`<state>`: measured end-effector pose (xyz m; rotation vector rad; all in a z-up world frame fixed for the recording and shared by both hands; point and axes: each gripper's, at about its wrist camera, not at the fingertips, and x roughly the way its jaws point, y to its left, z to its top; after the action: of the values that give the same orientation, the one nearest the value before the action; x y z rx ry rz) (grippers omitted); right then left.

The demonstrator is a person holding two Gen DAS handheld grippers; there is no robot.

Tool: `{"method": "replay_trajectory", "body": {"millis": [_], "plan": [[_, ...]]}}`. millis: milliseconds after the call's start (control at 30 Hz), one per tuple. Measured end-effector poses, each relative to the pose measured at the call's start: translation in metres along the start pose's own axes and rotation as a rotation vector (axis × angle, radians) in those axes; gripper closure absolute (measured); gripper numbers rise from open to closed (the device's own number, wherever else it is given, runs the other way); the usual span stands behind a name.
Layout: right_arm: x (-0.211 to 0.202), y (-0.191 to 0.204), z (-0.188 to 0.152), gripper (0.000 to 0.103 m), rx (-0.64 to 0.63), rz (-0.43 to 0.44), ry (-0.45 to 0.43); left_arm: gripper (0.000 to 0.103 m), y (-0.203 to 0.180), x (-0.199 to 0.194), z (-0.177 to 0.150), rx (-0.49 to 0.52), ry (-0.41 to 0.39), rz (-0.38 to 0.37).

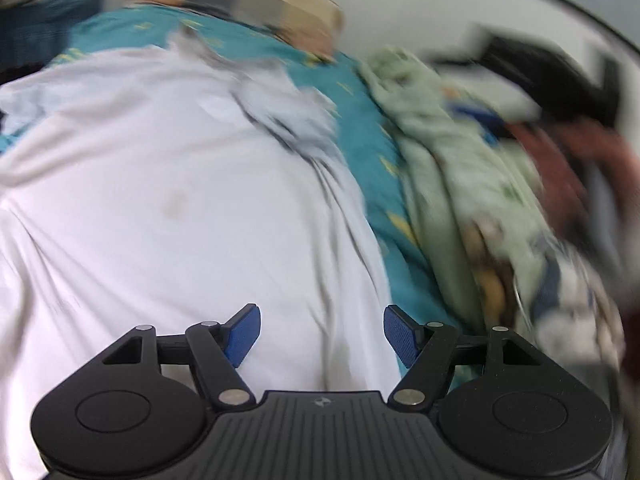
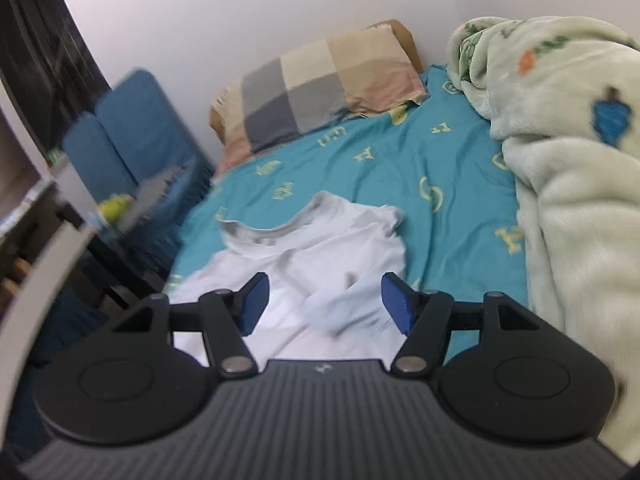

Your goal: Fold clothes

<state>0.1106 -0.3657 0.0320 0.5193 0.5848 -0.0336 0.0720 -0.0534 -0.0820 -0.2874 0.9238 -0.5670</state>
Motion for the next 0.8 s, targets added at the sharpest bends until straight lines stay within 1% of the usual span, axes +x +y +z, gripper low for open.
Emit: {"method": "replay_trajectory", "body": {"millis": [33, 133, 233, 367, 400, 500, 600, 667, 700, 733, 767, 800], "plan": [[-0.011, -0.001, -0.009, 0.038, 0.022, 0.007, -0.010, 0.032, 0.006, 0.002, 0.014, -0.024, -0.016, 0.020], [-0.035, -0.008, -0.035, 0.038, 0.094, 0.002, -0.040, 0.032, 0.017, 0.025, 0.061, -0.078, -0.069, 0.055], [-0.032, -0.013, -0.045, 0.037, 0.087, -0.049, -0.061, 0.032, 0.025, 0.064, 0.108, -0.096, -0.107, 0.097], [-0.015, -0.023, -0.053, 0.037, 0.050, -0.116, -0.099, 0.033, 0.033, 0.136, 0.164, -0.071, -0.122, 0.189], [-0.009, -0.028, -0.053, 0.037, 0.059, -0.117, -0.095, 0.034, 0.037, 0.153, 0.174, -0.077, -0.124, 0.218], [0.005, -0.043, -0.050, 0.037, 0.097, -0.108, -0.097, 0.036, 0.049, 0.201, 0.199, -0.081, -0.119, 0.223], [0.018, -0.058, -0.048, 0.037, 0.147, -0.103, -0.106, 0.040, 0.057, 0.236, 0.213, -0.087, -0.111, 0.224], [0.025, -0.066, -0.046, 0.037, 0.185, -0.092, -0.112, 0.048, 0.056, 0.254, 0.221, -0.061, -0.111, 0.230], [0.027, -0.069, -0.045, 0.037, 0.198, -0.087, -0.112, 0.050, 0.055, 0.262, 0.225, -0.045, -0.111, 0.234], [0.029, -0.069, -0.046, 0.037, 0.204, -0.085, -0.110, 0.055, 0.054, 0.269, 0.228, -0.014, -0.113, 0.242], [0.030, -0.070, -0.046, 0.037, 0.210, -0.082, -0.107, 0.076, 0.052, 0.275, 0.232, 0.015, -0.113, 0.251], [0.031, -0.070, -0.047, 0.037, 0.217, -0.079, -0.105, 0.094, 0.050, 0.278, 0.236, 0.041, -0.110, 0.260]]}}
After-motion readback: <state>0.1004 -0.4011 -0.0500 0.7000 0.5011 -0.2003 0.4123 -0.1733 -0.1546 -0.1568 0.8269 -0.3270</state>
